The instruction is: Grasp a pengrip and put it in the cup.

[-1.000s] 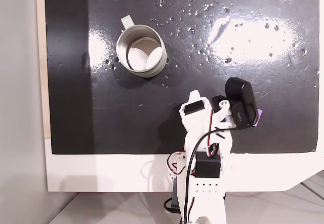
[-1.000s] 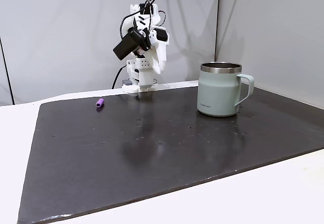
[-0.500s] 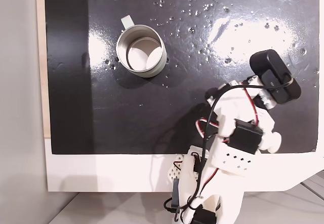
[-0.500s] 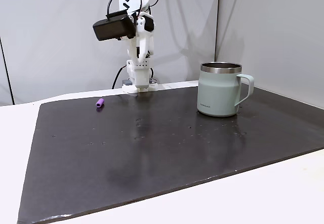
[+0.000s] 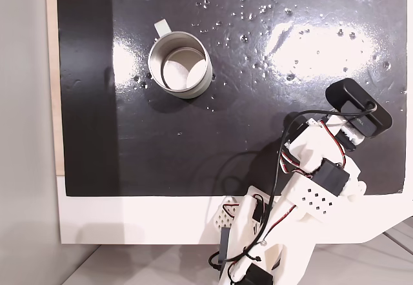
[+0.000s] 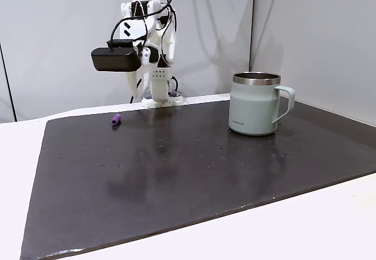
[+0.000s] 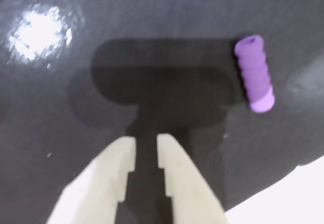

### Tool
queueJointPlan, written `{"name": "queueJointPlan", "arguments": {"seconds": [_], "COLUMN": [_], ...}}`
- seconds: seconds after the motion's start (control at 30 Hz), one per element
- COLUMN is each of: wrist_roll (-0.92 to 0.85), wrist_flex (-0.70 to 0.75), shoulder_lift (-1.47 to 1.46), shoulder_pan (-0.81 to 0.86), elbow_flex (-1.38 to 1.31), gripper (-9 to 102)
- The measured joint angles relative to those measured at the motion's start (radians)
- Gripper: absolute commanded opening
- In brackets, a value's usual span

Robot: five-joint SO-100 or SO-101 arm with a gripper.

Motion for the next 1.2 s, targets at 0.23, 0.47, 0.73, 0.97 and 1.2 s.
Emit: {"name": "queueJointPlan", "arguments": {"seconds": [0.23,0.47,0.73,0.97,1.2], "wrist_roll": [-0.086,-0.190,-0.342,-0.374,-0.416], "wrist_flex": [-0.126,-0.135,-0.176,-0.377,-0.517], "shoulder_lift": [-0.014,-0.020,-0.041,-0.137,-0.189], "shoulder_pan": [0.077,0.164,0.298,0.307,0.316], "elbow_flex": [0.087,0.094,0.109,0.212,0.281], "gripper": [0,18,25,25,22]}}
